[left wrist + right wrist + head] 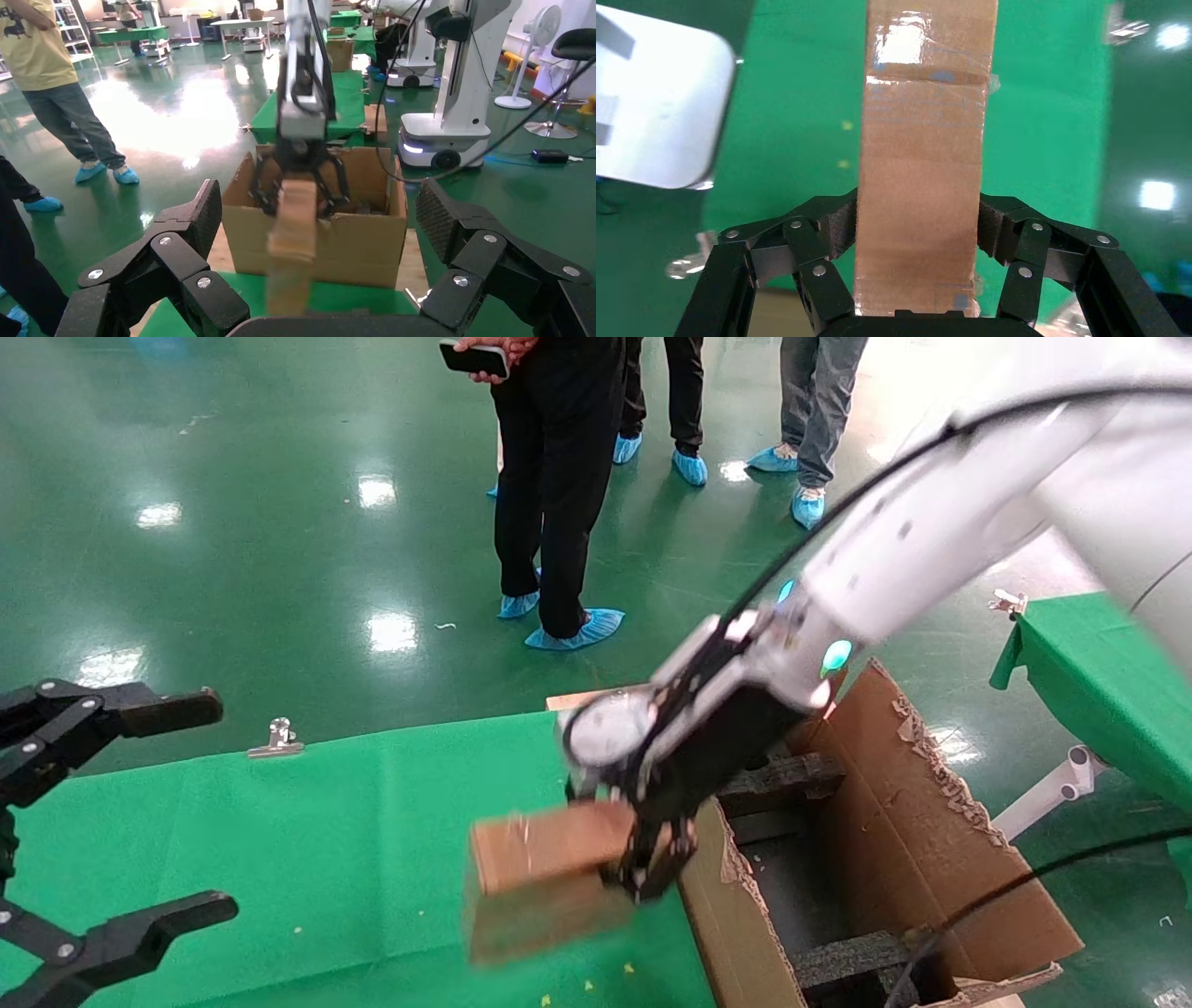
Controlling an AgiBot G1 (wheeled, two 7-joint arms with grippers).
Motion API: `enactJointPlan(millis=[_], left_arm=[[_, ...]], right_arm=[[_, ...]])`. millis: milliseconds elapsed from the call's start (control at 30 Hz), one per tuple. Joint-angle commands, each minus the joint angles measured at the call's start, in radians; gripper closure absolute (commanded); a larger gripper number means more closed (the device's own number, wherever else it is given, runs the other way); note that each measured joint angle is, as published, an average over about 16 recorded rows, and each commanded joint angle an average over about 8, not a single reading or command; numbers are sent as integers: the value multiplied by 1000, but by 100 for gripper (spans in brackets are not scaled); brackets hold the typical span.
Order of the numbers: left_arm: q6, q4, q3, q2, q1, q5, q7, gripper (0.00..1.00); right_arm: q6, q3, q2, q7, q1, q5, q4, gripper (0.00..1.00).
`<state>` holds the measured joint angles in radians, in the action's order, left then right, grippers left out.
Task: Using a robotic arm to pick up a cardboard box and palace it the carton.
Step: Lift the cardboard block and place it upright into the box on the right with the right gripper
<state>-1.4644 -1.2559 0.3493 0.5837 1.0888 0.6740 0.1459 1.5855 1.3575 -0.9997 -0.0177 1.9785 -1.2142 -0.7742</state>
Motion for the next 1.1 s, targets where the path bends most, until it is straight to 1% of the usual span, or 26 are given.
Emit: enactJointPlan(millis=[33, 300, 500, 600, 700, 833, 1100], left_arm=[[0, 0, 0, 0, 0, 0, 0, 0], [0, 0, 0, 0, 0, 0, 0, 0], [0, 0, 0, 0, 0, 0, 0, 0], [0, 0, 0, 0, 0, 0, 0, 0], [0, 0, 0, 0, 0, 0, 0, 0], [0, 0, 0, 0, 0, 0, 0, 0], [0, 0, 0, 0, 0, 0, 0, 0]], right_arm=[[1, 3, 4, 11, 28, 17, 17, 100], [7, 39, 9, 78, 174, 63, 108, 100], [10, 85, 15, 118, 244, 112, 154, 100], [12, 120, 31, 130, 273, 137, 162, 100], [14, 169, 65, 137, 312, 158, 162, 100], [16, 253, 131, 130, 384, 175, 149, 100], [17, 467, 277, 83, 532, 181, 91, 100]])
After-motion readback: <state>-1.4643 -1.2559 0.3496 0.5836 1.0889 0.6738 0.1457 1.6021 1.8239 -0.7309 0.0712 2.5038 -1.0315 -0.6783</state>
